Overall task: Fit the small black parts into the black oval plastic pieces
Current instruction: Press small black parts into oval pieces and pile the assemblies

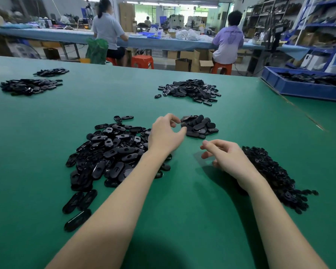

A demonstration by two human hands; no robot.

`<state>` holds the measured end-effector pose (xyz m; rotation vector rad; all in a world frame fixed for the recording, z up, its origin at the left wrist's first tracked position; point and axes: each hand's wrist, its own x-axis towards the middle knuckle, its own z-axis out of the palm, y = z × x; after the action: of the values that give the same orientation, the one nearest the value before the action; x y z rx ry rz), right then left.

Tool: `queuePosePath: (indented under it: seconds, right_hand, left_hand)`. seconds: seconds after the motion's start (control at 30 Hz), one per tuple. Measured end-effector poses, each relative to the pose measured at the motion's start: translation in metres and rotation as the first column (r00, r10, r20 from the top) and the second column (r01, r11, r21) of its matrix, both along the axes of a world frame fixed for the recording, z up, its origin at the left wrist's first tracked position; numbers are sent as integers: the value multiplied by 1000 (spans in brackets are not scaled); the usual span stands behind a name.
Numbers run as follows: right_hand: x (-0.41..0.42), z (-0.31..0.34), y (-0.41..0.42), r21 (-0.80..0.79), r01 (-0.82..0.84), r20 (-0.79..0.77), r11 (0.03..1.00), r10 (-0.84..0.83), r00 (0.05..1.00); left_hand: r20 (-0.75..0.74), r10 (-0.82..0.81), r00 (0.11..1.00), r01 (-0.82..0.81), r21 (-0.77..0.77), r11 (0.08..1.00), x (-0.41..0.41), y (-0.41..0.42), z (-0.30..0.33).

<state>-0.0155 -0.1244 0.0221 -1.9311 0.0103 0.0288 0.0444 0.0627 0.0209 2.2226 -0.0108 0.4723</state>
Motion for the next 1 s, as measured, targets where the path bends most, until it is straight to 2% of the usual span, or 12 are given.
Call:
queuePosePath:
  seconds: [0.1,0.3,0.53,0.6,0.83,1.0]
  right_hand:
    - [-1,0,4,-102,-27,27,994,30,999]
    - [1,-4,10,-280,-17,17,960,22,1000]
    - [2,-6,10,-307,-11,20,952,18,1000]
    - [2,-6,10,-313,-10,21,950,18,1000]
    - [3,-8,9,-317,-11,21,949,19,1000]
    - [5,-10,9,-330,-13,21,944,21,1000]
  left_hand:
    - [6,18,1000,-18,32,999,-12,31,5]
    - [-151,-4,989,39,232,972,-23,77,9]
    - [-298,27,954,100,403,910,-24,87,12]
    - [-321,19,947,121,412,903,-25,87,10]
    - [-293,22,956,99,393,914,-24,82,8]
    - [-215,16,976,72,397,915,-24,69,9]
